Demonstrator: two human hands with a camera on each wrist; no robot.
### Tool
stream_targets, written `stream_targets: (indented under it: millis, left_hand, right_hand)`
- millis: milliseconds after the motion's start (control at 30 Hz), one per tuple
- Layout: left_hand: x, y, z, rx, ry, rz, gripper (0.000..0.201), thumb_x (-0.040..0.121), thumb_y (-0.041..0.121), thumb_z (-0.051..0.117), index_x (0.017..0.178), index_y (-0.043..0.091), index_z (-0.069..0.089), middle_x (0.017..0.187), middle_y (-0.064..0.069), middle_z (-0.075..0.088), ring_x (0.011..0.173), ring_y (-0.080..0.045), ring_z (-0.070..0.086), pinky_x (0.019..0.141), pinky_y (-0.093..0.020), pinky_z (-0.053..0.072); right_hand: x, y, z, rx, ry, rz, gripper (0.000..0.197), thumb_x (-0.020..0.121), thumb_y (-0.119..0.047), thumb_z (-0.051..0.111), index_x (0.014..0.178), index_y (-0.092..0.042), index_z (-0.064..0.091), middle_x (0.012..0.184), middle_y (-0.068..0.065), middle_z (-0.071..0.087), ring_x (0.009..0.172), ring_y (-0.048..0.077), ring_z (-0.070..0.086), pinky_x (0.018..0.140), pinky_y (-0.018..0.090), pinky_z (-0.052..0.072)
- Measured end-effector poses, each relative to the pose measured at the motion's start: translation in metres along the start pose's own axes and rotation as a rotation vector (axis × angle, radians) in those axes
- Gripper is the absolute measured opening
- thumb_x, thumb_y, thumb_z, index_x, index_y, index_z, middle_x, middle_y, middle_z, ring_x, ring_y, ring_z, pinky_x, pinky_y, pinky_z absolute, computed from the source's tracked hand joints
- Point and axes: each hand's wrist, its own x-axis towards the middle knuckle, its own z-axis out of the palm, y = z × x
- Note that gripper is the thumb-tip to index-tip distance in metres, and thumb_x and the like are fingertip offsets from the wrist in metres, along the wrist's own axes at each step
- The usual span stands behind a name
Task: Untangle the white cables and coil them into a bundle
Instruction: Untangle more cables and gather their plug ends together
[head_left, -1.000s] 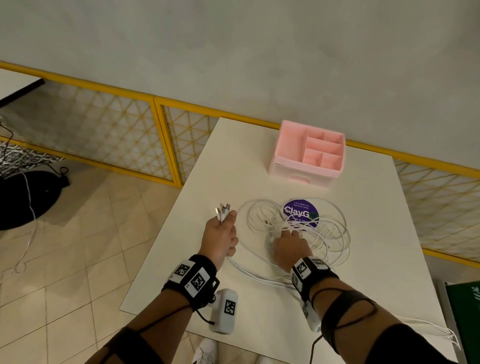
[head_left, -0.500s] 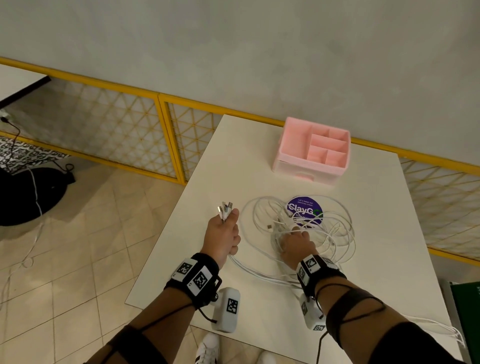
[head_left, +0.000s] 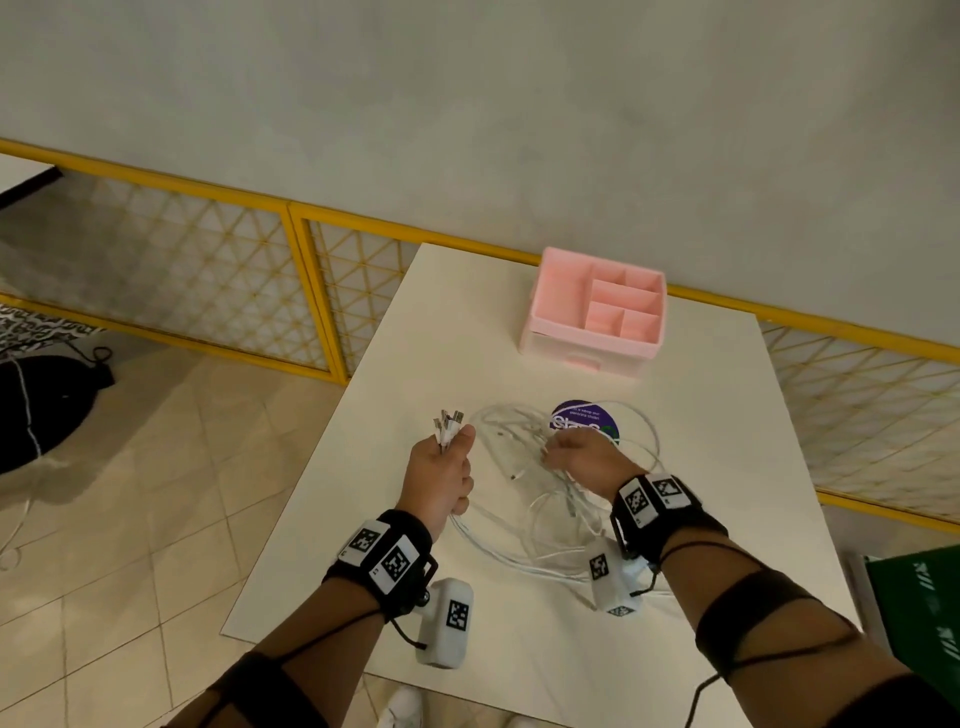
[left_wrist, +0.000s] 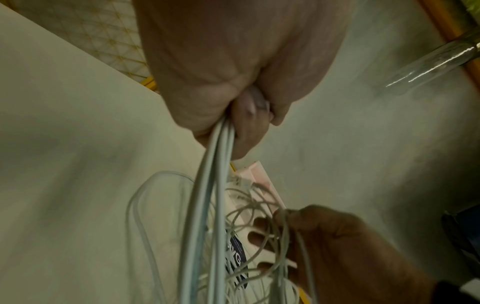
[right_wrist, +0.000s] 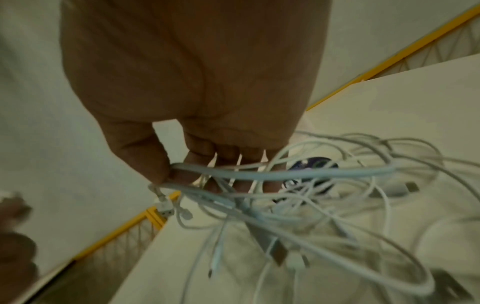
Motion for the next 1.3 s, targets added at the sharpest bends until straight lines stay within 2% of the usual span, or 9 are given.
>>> stream_targets:
  millis: [267, 467, 633, 767, 900, 967, 1067, 1200, 1300]
  left_hand:
    - [0.002, 0.011, 0.040, -0.034, -0.140, -0.042, 0.026, 0.095, 0.030, 0.066, 0.098, 0.004, 0.068, 0.083, -0.011, 0.072, 0.044, -0.010, 0.023, 0.039, -0.018, 0.017]
    - [0.005, 0.018, 0.059, -0.138, -0.169, -0.016, 0.022, 0.093, 0.017, 0.069, 0.106, 0.001, 0.064, 0.083, -0.011, 0.060, 0.038, -0.005, 0.028, 0.035, -0.016, 0.020]
    - [0.004, 0.020, 0.063, -0.119, -0.133, 0.015, 0.011, 0.093, 0.014, 0.069, 0.088, 0.006, 0.066, 0.085, -0.012, 0.068, 0.038, -0.006, 0.029, 0.036, -0.016, 0.021]
    - [0.002, 0.029, 0.052, -0.220, -0.107, 0.037, 0.014, 0.097, 0.012, 0.062, 0.083, 0.009, 0.062, 0.074, -0.003, 0.064, 0.037, -0.004, 0.027, 0.035, -0.015, 0.020]
    - [0.001, 0.041, 0.036, -0.315, -0.126, 0.037, 0.019, 0.096, 0.009, 0.058, 0.077, 0.011, 0.058, 0.072, -0.001, 0.056, 0.038, -0.005, 0.023, 0.035, -0.017, 0.017]
    - [-0.002, 0.044, 0.033, -0.329, -0.152, 0.043, 0.020, 0.095, 0.008, 0.058, 0.075, 0.010, 0.060, 0.072, -0.001, 0.055, 0.039, -0.006, 0.022, 0.035, -0.017, 0.016]
    - [-0.005, 0.042, 0.035, -0.288, -0.202, 0.065, 0.014, 0.098, 0.011, 0.056, 0.091, 0.007, 0.067, 0.073, 0.001, 0.056, 0.041, -0.006, 0.022, 0.036, -0.016, 0.016]
    - [-0.009, 0.037, 0.042, -0.236, -0.233, 0.099, 0.013, 0.098, 0.012, 0.058, 0.102, 0.005, 0.068, 0.074, 0.001, 0.054, 0.042, -0.007, 0.022, 0.037, -0.017, 0.018]
    - [-0.009, 0.035, 0.048, -0.220, -0.255, 0.103, 0.013, 0.099, 0.012, 0.057, 0.100, 0.006, 0.068, 0.075, -0.001, 0.053, 0.042, -0.007, 0.022, 0.037, -0.016, 0.018]
  right_hand:
    - [-0.011, -0.024, -0.013, 0.282, -0.019, -0.022, 0.033, 0.089, -0.010, 0.061, 0.059, -0.023, 0.061, 0.070, -0.004, 0.055, 0.077, 0.017, 0.051, 0.077, 0.034, 0.040]
    - [-0.020, -0.013, -0.011, 0.181, -0.001, -0.202, 0.035, 0.085, -0.025, 0.072, 0.061, -0.019, 0.047, 0.059, -0.007, 0.036, 0.059, 0.011, 0.035, 0.059, 0.029, 0.027]
    - [-0.024, -0.006, -0.024, 0.162, 0.020, -0.187, 0.028, 0.092, -0.028, 0.067, 0.085, -0.002, 0.074, 0.069, 0.011, 0.063, 0.063, 0.017, 0.051, 0.065, 0.030, 0.041]
    - [-0.026, 0.003, -0.054, 0.287, 0.157, -0.130, 0.025, 0.099, -0.016, 0.058, 0.086, -0.001, 0.073, 0.079, 0.013, 0.075, 0.066, 0.031, 0.068, 0.065, 0.034, 0.055]
    - [-0.015, 0.014, -0.103, 0.494, 0.628, 0.012, 0.019, 0.094, -0.005, 0.051, 0.087, 0.006, 0.066, 0.072, 0.018, 0.070, 0.057, 0.027, 0.064, 0.050, 0.026, 0.046]
    - [-0.013, 0.020, -0.124, 0.443, 0.751, 0.074, 0.023, 0.091, -0.012, 0.055, 0.086, 0.005, 0.069, 0.075, 0.017, 0.072, 0.061, 0.025, 0.064, 0.054, 0.027, 0.048]
    - [-0.009, 0.032, -0.137, 0.207, 0.673, 0.173, 0.026, 0.092, -0.020, 0.058, 0.088, 0.002, 0.071, 0.089, 0.021, 0.073, 0.081, 0.034, 0.068, 0.076, 0.041, 0.054]
    - [-0.011, 0.034, -0.116, -0.149, 0.481, 0.320, 0.051, 0.092, -0.033, 0.065, 0.134, -0.006, 0.055, 0.136, 0.018, 0.052, 0.122, 0.039, 0.054, 0.104, 0.043, 0.044]
    - [-0.024, 0.014, -0.083, -0.151, 0.606, 0.047, 0.043, 0.091, -0.030, 0.066, 0.130, -0.012, 0.059, 0.136, 0.013, 0.052, 0.119, 0.032, 0.056, 0.104, 0.042, 0.045]
